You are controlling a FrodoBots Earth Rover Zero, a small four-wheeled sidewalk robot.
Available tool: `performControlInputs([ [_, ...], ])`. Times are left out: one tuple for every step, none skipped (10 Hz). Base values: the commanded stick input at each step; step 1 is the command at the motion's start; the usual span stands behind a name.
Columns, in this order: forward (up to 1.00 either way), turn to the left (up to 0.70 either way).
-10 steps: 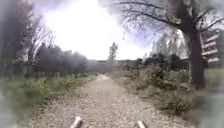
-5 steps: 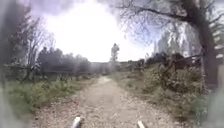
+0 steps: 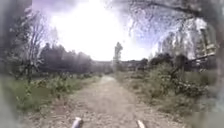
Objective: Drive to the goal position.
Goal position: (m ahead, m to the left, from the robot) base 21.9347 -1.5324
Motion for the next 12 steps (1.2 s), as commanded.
performControlInputs([
  [0.7, 0.0],
  [0.7, 0.0],
  [0.7, 0.0],
  [0.7, 0.0],
  [0.7, 0.0],
  [0.7, 0.0],
  [0.7, 0.0],
  [0.7, 0.0],
  [0.7, -0.03],
  [0.7, -0.35],
  [0.7, -0.35],
  [0.7, -0.35],
])
